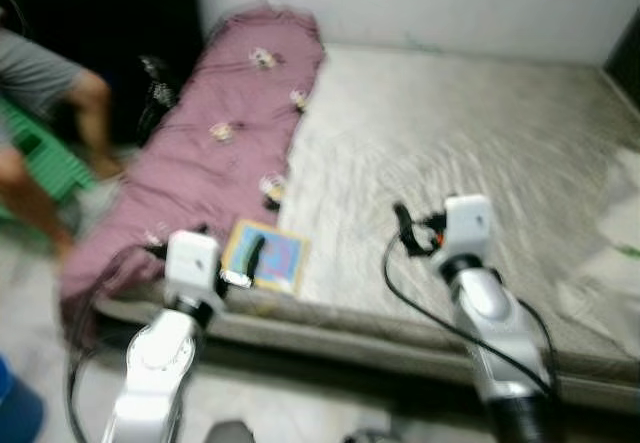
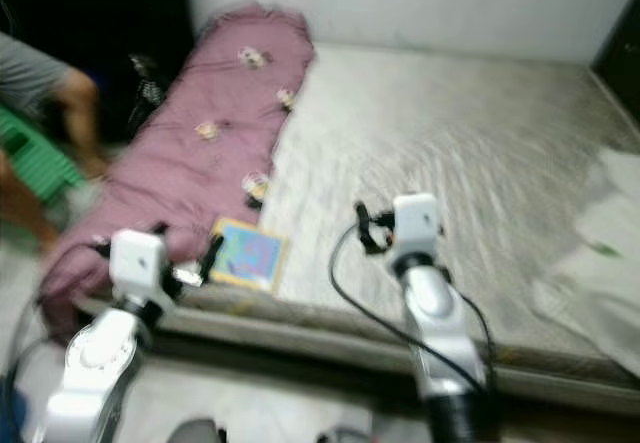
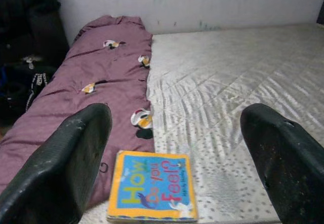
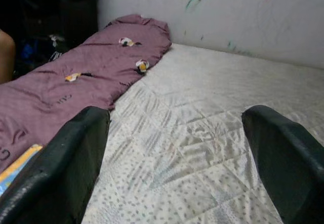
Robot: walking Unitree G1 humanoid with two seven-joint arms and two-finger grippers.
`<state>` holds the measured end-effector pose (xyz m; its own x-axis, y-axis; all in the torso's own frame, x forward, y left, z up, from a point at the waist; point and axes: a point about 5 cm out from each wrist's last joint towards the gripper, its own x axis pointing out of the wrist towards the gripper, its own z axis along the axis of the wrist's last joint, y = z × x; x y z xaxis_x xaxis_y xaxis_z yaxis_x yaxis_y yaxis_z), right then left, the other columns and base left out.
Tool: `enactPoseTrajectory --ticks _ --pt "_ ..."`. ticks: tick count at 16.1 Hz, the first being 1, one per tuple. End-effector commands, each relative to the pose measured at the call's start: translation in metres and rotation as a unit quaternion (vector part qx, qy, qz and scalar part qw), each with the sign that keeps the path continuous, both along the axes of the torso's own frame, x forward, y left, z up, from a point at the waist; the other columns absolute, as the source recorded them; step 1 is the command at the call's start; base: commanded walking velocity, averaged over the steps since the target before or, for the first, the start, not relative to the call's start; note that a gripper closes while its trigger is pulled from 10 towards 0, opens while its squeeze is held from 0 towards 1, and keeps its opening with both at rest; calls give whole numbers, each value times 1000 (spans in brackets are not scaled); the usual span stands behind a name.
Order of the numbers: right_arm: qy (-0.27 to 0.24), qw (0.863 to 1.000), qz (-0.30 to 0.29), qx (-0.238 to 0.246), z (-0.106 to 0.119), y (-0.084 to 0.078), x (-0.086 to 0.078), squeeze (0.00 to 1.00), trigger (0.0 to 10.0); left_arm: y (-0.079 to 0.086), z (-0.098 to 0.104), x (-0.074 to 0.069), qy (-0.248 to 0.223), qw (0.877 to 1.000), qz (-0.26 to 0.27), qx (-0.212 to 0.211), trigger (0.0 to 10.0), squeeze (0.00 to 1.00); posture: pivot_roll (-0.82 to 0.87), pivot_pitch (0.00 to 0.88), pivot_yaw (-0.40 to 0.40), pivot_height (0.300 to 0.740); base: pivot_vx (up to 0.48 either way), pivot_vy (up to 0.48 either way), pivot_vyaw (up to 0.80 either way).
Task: Clean up the room
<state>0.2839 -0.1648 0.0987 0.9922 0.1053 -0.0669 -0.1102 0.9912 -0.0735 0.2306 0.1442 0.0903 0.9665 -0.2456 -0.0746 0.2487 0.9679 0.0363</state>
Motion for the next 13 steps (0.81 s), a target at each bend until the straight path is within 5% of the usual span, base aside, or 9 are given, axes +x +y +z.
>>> enactPoseTrajectory --ticks 1,8,13 --pt "-6 1000 1 1 3 2 3 0 10000 4 5 1 -12 1000 1 5 10000 0 7 0 -29 740 251 0 0" --pt "-9 1000 0 -1 4 0 5 0 10000 2 6 4 -15 1000 -6 1 10000 0 3 0 -32 740 347 0 0" --pt "5 1000 -13 6 -1 -4 3 0 10000 3 4 4 -9 1000 11 13 10000 0 5 0 -33 740 0 0 0"
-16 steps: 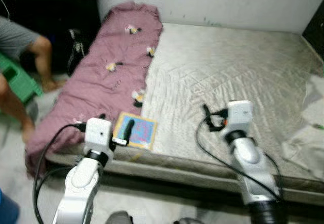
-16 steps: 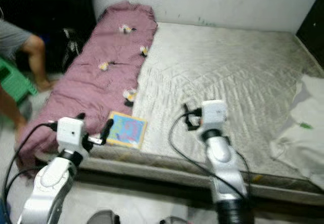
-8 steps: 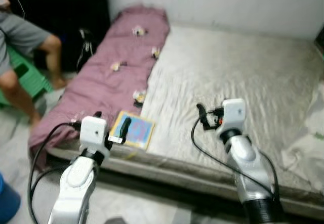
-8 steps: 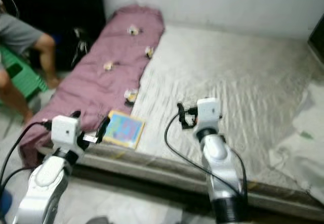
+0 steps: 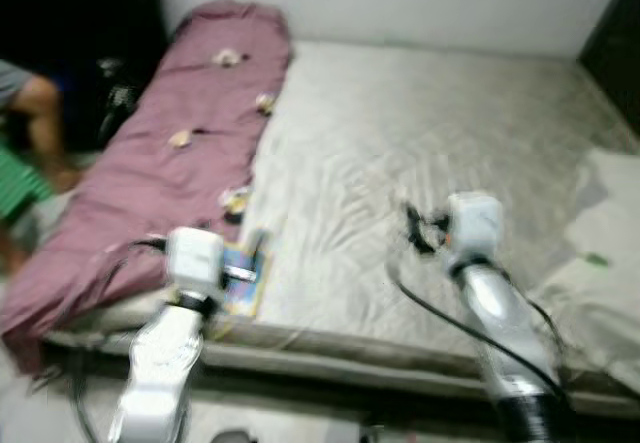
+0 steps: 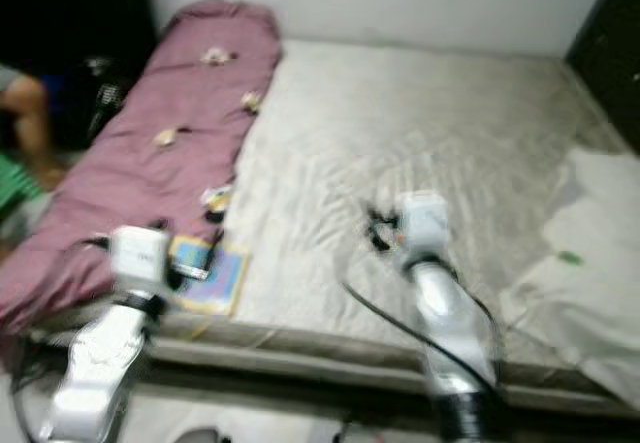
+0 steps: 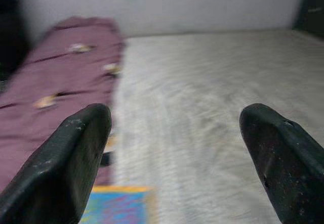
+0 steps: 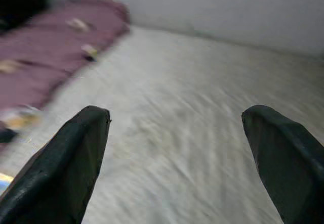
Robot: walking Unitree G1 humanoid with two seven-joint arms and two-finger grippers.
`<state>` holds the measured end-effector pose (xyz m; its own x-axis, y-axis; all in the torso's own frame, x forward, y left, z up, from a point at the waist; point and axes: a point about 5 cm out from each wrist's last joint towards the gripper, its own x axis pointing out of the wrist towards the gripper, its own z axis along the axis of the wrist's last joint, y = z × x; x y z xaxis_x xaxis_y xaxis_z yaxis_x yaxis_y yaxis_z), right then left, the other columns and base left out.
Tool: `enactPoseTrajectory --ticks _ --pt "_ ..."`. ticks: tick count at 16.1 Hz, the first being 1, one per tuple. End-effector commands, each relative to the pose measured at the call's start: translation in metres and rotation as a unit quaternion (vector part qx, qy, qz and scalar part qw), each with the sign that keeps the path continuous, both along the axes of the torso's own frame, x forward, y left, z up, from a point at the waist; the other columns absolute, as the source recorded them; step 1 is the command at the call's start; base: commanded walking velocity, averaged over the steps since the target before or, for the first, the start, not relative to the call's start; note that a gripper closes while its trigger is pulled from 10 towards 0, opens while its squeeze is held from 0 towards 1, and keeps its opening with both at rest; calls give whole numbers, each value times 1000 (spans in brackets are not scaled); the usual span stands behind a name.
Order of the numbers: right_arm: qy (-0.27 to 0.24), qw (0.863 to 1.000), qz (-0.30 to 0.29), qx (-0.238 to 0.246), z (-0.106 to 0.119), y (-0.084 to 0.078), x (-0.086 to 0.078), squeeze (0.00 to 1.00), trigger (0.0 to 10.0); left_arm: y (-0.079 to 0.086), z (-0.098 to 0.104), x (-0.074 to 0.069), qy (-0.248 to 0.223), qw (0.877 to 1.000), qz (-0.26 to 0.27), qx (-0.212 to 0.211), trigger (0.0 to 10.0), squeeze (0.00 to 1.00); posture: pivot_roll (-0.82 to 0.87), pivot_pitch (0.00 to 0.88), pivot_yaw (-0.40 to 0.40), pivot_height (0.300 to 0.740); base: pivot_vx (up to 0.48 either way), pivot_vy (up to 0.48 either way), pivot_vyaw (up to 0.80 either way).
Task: Clean up the room
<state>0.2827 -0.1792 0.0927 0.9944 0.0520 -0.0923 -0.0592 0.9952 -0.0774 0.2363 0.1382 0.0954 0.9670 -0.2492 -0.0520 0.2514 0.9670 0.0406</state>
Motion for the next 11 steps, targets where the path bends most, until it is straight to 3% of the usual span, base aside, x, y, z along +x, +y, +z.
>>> enactPoseTrajectory --ticks 1,3,11 --pt "-9 1000 12 11 5 11 4 0 10000 10 0 -1 0 1000 12 18 10000 0 4 0 -30 740 0 0 -500" --pt "-15 1000 13 12 7 13 7 0 10000 10 2 1 -1 1000 10 18 10000 0 1 0 -24 740 0 0 -725" --pt "-19 1000 9 11 9 11 9 0 10000 8 3 1 -1 1000 9 15 10000 0 0 0 -22 740 0 -249 0"
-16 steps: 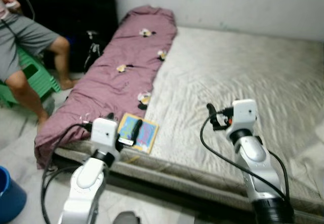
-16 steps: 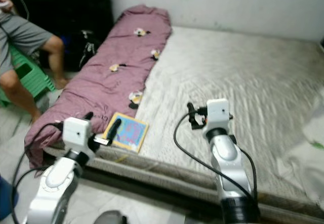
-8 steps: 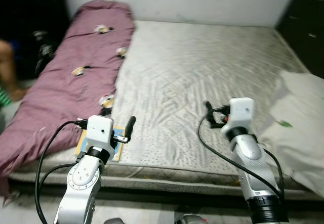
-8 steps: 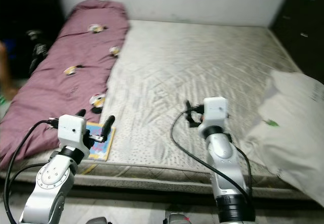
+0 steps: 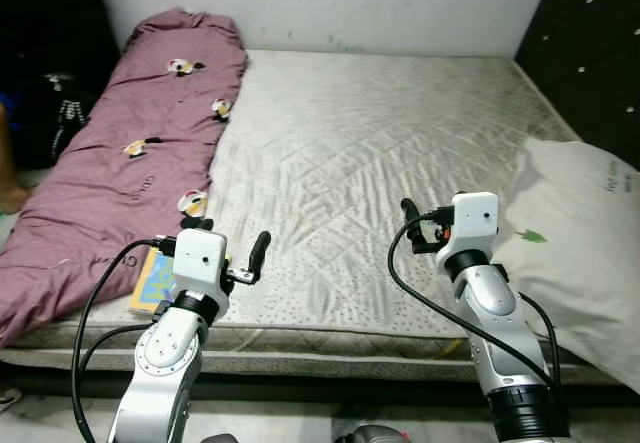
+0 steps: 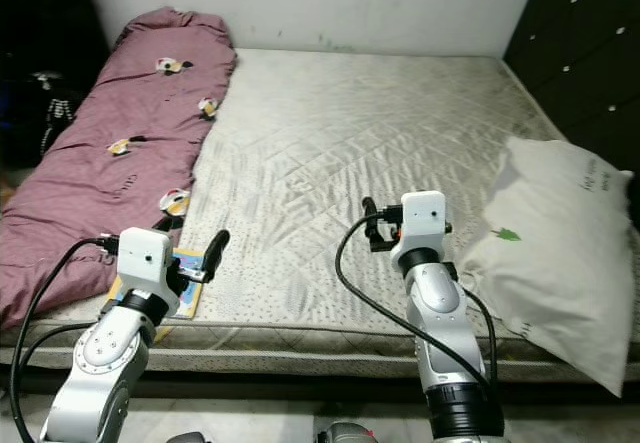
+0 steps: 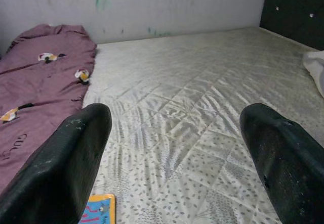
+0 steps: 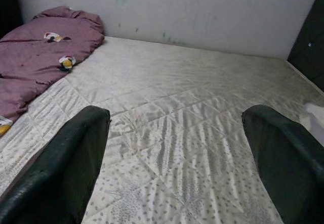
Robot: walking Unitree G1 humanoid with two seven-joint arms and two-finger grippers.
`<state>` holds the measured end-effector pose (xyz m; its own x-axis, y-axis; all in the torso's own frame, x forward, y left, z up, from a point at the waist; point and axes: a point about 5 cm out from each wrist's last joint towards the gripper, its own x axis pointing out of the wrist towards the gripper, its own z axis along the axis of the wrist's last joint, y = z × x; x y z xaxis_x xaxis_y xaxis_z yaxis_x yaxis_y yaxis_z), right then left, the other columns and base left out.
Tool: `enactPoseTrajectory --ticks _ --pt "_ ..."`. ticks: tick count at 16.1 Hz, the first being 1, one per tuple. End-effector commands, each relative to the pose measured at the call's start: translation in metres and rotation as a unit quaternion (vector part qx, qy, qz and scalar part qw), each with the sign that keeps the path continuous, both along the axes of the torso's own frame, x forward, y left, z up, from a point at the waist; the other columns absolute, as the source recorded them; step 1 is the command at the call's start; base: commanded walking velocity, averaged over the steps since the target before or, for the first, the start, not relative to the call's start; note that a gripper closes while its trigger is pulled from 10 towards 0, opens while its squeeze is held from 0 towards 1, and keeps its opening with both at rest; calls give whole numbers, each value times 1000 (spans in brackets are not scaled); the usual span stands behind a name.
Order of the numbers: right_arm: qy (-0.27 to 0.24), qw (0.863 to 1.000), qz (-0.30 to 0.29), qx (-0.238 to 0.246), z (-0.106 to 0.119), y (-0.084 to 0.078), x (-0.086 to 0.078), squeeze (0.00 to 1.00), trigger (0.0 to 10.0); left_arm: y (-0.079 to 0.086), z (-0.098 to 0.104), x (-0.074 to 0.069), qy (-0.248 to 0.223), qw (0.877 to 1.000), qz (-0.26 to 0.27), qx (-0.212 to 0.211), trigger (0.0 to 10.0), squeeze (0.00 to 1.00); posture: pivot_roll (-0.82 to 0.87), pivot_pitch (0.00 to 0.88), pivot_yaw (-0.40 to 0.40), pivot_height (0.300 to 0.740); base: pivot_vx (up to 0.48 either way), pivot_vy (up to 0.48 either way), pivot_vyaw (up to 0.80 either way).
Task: Clean up the room
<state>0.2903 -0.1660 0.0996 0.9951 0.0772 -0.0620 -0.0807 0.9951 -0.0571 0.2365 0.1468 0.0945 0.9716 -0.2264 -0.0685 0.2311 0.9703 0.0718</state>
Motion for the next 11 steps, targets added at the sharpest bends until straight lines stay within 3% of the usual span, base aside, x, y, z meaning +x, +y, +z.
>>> enactPoseTrajectory --ticks 1,11 --pt "-5 1000 -7 2 2 -3 1 0 10000 0 4 1 -5 1000 -3 -2 10000 0 -1 0 -20 740 0 -356 -450" --pt "-6 1000 -10 -1 1 -4 -2 0 10000 -1 5 3 -7 1000 -6 -2 10000 0 -4 0 -20 740 0 -359 -46"
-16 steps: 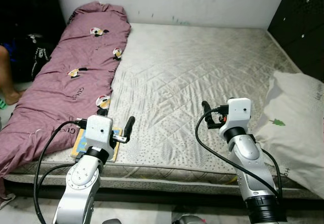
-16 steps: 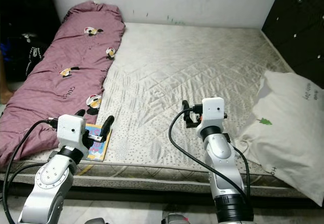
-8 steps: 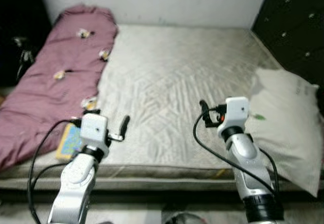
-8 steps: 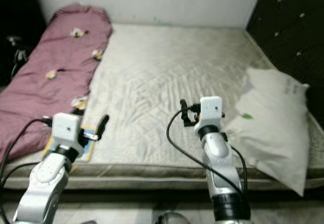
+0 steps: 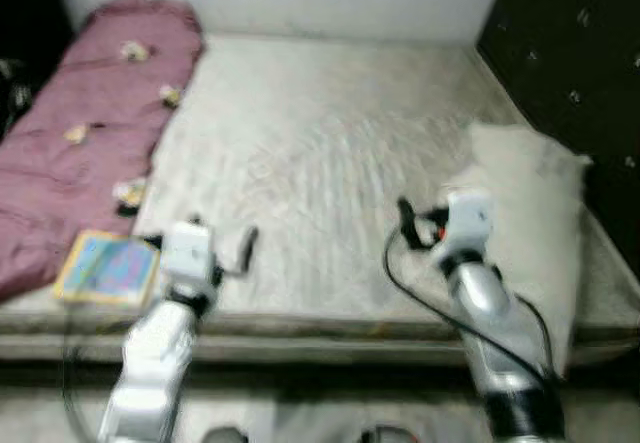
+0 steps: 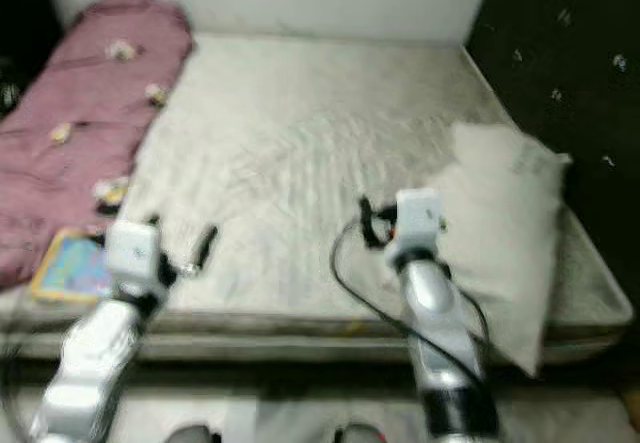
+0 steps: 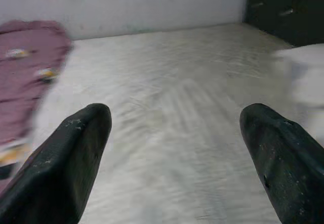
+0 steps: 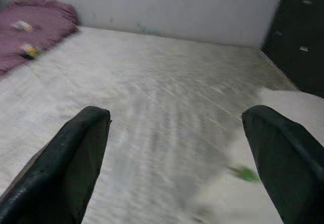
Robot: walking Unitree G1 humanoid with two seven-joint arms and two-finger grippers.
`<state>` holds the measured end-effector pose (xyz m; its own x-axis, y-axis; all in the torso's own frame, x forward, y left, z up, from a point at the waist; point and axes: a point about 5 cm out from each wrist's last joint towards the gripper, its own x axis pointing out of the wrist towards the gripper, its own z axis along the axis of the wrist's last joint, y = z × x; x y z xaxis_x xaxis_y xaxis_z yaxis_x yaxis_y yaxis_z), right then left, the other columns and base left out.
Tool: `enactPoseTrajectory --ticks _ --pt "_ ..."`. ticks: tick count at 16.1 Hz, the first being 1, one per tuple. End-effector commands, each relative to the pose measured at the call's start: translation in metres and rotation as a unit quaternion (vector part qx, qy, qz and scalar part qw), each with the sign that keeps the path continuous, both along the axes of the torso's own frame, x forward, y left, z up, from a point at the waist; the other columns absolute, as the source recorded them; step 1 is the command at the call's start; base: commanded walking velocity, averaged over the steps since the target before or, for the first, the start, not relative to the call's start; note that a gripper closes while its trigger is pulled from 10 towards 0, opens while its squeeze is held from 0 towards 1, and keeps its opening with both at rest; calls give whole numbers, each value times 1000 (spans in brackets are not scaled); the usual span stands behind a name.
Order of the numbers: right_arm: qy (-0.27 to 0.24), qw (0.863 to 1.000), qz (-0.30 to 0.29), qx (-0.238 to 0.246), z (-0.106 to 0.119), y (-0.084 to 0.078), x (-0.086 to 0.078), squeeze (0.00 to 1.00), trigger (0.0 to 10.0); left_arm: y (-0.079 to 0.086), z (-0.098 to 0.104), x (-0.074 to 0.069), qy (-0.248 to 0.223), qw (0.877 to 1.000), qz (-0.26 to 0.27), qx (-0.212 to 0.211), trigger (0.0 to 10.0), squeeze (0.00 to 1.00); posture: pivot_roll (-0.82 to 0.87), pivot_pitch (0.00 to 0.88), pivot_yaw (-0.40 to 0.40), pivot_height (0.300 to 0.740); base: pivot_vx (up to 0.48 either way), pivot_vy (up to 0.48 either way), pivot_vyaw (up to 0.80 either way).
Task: Clean up the room
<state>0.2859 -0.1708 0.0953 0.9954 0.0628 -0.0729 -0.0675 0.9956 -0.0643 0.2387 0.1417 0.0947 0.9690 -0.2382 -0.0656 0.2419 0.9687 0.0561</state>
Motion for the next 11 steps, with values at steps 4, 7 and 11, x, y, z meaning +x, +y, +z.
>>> enactPoseTrajectory --ticks 4,7,11 --pt "-18 1000 8 -7 8 5 3 0 10000 3 5 1 -10 1000 1 5 10000 0 -5 0 -21 740 0 -358 0" --pt "-18 1000 9 -9 8 5 1 0 10000 4 5 0 -11 1000 3 6 10000 0 -6 0 -20 740 0 -356 0" --pt "-17 1000 9 -9 7 5 1 0 10000 4 6 0 -11 1000 0 -11 10000 0 -6 0 -18 740 0 -90 0"
